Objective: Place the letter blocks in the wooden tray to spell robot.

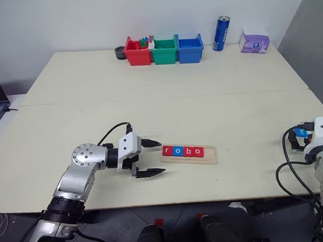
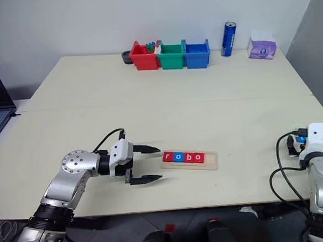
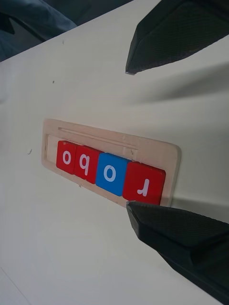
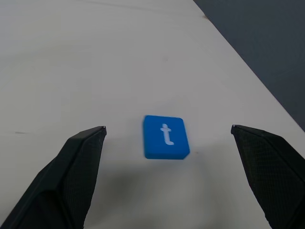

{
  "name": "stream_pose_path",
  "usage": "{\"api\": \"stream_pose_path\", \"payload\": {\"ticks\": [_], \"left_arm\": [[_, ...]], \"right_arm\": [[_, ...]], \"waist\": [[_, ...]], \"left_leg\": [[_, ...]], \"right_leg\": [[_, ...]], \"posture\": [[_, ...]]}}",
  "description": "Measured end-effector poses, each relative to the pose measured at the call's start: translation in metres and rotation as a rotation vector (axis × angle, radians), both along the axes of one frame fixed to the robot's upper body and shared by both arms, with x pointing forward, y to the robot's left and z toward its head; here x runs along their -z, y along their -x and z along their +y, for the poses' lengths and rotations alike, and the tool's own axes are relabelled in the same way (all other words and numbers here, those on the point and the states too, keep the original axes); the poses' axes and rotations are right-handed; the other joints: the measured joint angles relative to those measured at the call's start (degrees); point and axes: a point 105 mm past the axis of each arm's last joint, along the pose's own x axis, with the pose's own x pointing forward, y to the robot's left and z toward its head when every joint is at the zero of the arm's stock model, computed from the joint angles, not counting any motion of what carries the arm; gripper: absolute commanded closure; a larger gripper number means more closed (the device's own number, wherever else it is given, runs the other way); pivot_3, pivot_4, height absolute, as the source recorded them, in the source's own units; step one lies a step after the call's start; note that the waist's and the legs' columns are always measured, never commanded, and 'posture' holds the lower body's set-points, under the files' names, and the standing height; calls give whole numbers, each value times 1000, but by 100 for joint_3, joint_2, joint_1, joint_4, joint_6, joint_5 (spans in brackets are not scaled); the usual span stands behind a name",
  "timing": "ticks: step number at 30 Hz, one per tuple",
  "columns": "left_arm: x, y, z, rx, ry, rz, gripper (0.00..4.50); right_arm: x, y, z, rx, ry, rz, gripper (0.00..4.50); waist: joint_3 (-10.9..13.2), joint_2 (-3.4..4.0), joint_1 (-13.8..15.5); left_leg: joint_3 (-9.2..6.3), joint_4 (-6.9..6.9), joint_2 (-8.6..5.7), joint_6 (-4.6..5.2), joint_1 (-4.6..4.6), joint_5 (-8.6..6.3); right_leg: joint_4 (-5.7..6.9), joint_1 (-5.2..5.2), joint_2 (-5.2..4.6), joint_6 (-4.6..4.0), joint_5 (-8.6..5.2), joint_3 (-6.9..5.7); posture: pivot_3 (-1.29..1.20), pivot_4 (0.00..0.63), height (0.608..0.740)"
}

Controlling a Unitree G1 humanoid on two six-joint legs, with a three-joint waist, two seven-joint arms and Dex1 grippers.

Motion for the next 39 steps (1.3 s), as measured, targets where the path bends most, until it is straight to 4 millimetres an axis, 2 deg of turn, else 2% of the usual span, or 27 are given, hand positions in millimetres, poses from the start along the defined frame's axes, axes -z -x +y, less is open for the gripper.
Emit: {"api": "stream_pose_path", "payload": {"ticks": [3, 8, 17, 20, 24, 26, 32, 34, 36, 39], "left_arm": [[0, 0, -1, 6, 0, 2, 0], [0, 0, -1, 7, 0, 2, 0], [5, 3, 3, -3, -9, 17, 0], [5, 3, 5, -4, -14, 15, 0], [5, 2, 6, -5, -15, 7, 0], [6, 2, 7, -9, -16, 11, 0], [7, 1, 8, -10, -16, 13, 0], [6, 0, 8, -7, -17, 10, 0], [6, 1, 7, -2, -18, 11, 0], [6, 2, 8, 5, -22, 15, 0]], "right_arm": [[11, -12, -6, 9, -58, 12, 36], [10, -27, -18, 4, -111, 18, 36], [14, -25, -16, 48, -216, 30, 3038], [15, -18, -9, 55, -243, 20, 3059], [16, -5, 29, 0, -313, 4, 3059], [16, 0, 56, -45, -354, 4, 3059], [11, 3, 162, -274, -444, 35, 3059], [7, 3, 189, -352, -455, 42, 3059], [6, 6, 197, -379, -443, 49, 3059], [13, 10, 197, -368, -427, 76, 3059]], "waist": [[-1, 1, -7], [-1, 1, -19], [-4, -3, 35], [-4, -4, 33], [-6, 0, 14], [-9, 4, -25], [-7, 8, -126], [-6, 10, -124], [-6, 9, -93], [-6, 8, -47]], "left_leg": [[7, -1, -1, 0, 6, 0], [10, -1, 0, 1, 7, 0], [-9, 1, 3, 0, 2, 0], [-14, -1, 5, 0, 1, 0], [-27, -9, 12, 0, 1, -1], [-27, -10, 14, 0, 5, -1], [-33, -9, 16, 0, 8, 0], [-32, -9, 17, 0, 4, 0], [-31, -9, 16, 0, -4, 0], [-28, -8, 7, 0, -9, -1]], "right_leg": [[0, 3, 4, 0, 0, 5], [-2, 5, 4, -1, 1, 7], [-4, 11, -3, 0, 0, 4], [-4, 11, -2, 0, 0, 2], [-1, 8, 6, -4, -2, 0], [1, 7, 8, -1, -5, 2], [4, 1, 28, 3, -11, 3], [2, 1, 30, 4, -12, 1], [-3, 1, 19, 9, -15, -1], [-5, -3, -3, 20, -21, -5]], "posture": [[0, 150, 740], [0, 150, 740], [0, 150, 740], [0, 150, 740], [0, 150, 740], [0, 150, 740], [0, 150, 740], [0, 150, 740], [0, 150, 740], [0, 150, 740]]}}
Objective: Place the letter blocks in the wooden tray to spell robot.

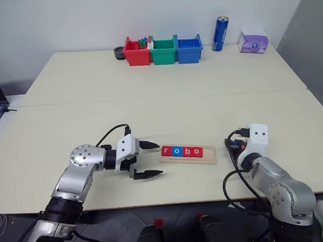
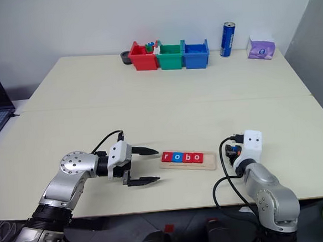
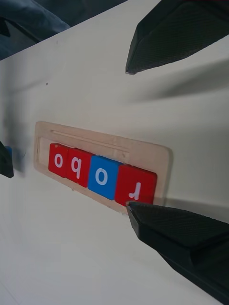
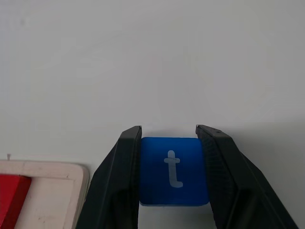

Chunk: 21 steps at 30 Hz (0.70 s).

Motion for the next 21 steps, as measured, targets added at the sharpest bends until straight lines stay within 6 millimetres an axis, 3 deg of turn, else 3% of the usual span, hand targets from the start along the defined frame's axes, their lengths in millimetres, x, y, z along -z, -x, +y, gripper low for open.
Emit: {"api": "stream_pose_path", "payload": {"ticks": [6, 14, 15, 21], "left_arm": [[-1, 0, 0, 2, -1, -2, 0], [0, 0, 0, 2, -2, -1, 0], [0, 0, 0, 2, -3, -1, 0], [0, 0, 0, 5, -6, -11, 0]], "right_arm": [[1, -2, -1, 41, 14, -5, 3059], [-8, -7, 0, 59, 7, -55, 208], [-14, -8, 0, 52, 19, -76, 22], [-55, -18, -5, -41, 121, -214, 22]], "waist": [[-1, -1, 9], [0, -1, 6], [0, 0, 5], [1, -1, 6]], "left_leg": [[-1, 1, -1, 0, 2, 0], [-1, 0, 2, 0, 1, 0], [-1, 0, 2, 0, 1, 0], [0, -1, 0, 0, -1, 0]], "right_leg": [[0, 0, -2, 2, 1, 0], [1, -3, 1, 2, 0, -2], [1, -5, 1, 2, 0, -1], [-1, -6, 1, 2, 0, -4]], "posture": [[0, 150, 740], [0, 150, 740], [0, 150, 740], [0, 150, 740]]}}
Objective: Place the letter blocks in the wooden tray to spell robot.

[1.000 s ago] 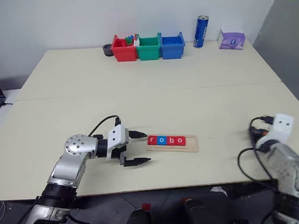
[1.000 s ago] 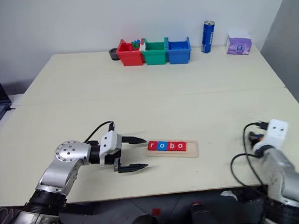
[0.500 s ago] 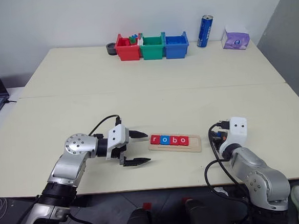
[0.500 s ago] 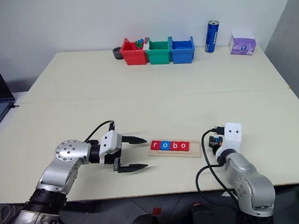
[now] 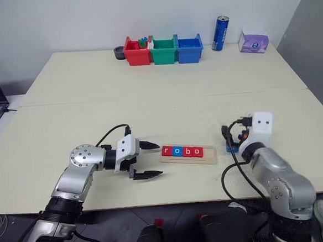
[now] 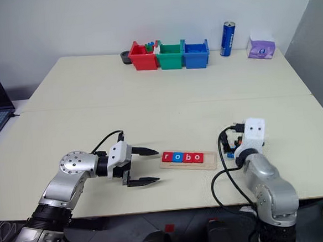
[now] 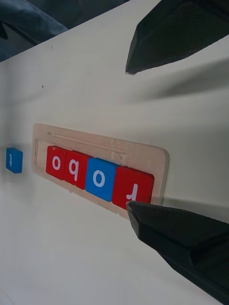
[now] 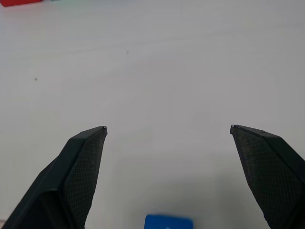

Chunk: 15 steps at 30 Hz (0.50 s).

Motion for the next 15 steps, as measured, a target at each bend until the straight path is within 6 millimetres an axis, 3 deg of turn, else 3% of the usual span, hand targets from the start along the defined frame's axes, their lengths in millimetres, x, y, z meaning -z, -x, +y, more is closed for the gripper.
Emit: {"api": "stream_pose_path", "payload": {"ticks": [9, 12, 15], "left_arm": [[1, 1, 2, -3, -5, 4, 0], [1, 1, 2, -2, -5, 4, 0], [1, 0, 1, -2, -5, 3, 0]], "right_arm": [[13, 23, -7, -618, 327, 193, 22], [29, 28, -11, -749, 374, 267, 22], [35, 20, -17, -801, 401, 279, 22]], "waist": [[10, -4, 9], [11, -6, -1], [12, -7, -13]], "left_leg": [[2, 2, -6, 2, -12, -1], [3, 4, -6, 1, -11, -1], [7, 8, -4, 1, -10, 0]], "right_leg": [[-6, 0, 6, 1, -1, -14], [-4, 0, 11, 1, -1, -15], [-2, 0, 11, 1, 0, -12]], "posture": [[0, 150, 740], [0, 150, 740], [0, 150, 740]]}}
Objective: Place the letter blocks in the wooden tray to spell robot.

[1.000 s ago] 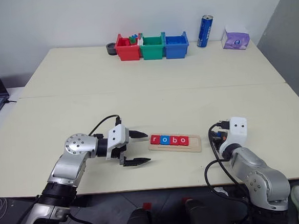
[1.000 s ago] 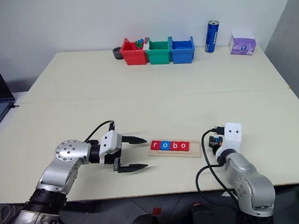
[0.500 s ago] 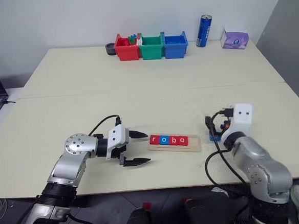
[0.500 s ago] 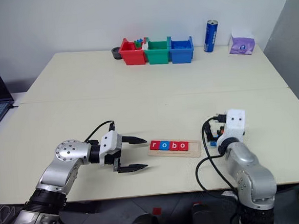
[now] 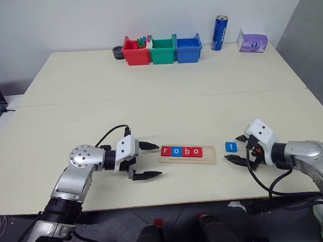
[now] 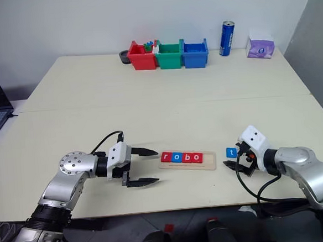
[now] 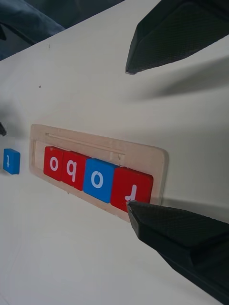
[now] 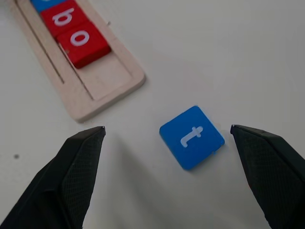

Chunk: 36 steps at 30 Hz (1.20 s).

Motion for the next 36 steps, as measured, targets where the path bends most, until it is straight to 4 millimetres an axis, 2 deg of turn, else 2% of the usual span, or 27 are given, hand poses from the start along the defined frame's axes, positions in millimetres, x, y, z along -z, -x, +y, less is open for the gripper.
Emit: {"api": "stream_pose_path", "payload": {"ticks": [3, 6, 7, 9, 15, 16, 21, 25, 28, 36], "left_arm": [[0, 0, -1, 0, 0, 0, 0], [-1, 0, -1, -2, 0, 5, 0], [-1, 0, -1, -3, 0, 7, 0], [-1, 0, -2, -3, 0, 7, 0], [-1, 0, -1, -12, -4, 12, 0], [-1, 0, 0, -14, -5, 14, 0], [0, 1, 1, -18, -12, 16, 0], [0, 2, 3, -19, -15, 11, 0], [-1, 2, 4, -17, -19, 1, 0], [1, 0, 8, -28, -21, 9, 0]], "right_arm": [[0, -12, -5, -38, 36, -17, 22], [3, -15, -2, -95, 52, 2, 22], [6, -14, -1, -114, 54, 18, 186], [10, -13, -1, -141, 56, 47, 639], [10, -19, -4, -140, 77, 48, 2805], [10, -19, -4, -142, 76, 47, 3055], [5, -16, 3, -173, 71, 34, 3048], [-15, -6, 25, -252, 44, -6, 3048], [-21, 1, 36, -291, 44, -17, 3048], [-9, 6, 49, -315, 81, 47, 3048]], "waist": [[0, 0, 8], [0, 0, 19], [0, 0, 24], [0, 0, 34], [1, 0, 50], [1, 0, 51], [1, 1, 51], [2, 2, 58], [2, 2, 68], [2, 2, 66]], "left_leg": [[-1, 2, 1, 0, -1, 0], [-3, 1, 4, 0, -4, 0], [-4, 1, 5, 0, -4, 0], [-4, 1, 5, 0, -5, 0], [-5, 3, 4, 0, -5, 0], [-5, 3, 4, 0, -5, 0], [-5, 3, 5, 0, -5, 0], [-10, 3, 5, 0, -5, 0], [-9, 3, 4, -1, -6, 0], [-8, 5, 4, -1, -6, 0]], "right_leg": [[0, 0, -2, 0, 0, -1], [0, 0, -4, -7, 4, -3], [0, 0, -5, -10, 6, -4], [0, -1, -9, -25, 14, -5], [1, 0, -11, -26, 15, -7], [1, 0, -11, -26, 15, -7], [2, -1, -11, -27, 16, -6], [3, -1, -11, -26, 16, -10], [2, -1, -12, -25, 15, -10], [3, -1, -11, -27, 16, -9]], "posture": [[0, 150, 740], [0, 150, 740], [0, 150, 740], [0, 150, 740], [0, 150, 740], [0, 150, 740], [0, 150, 740], [0, 150, 740], [0, 150, 740], [0, 150, 740]]}}
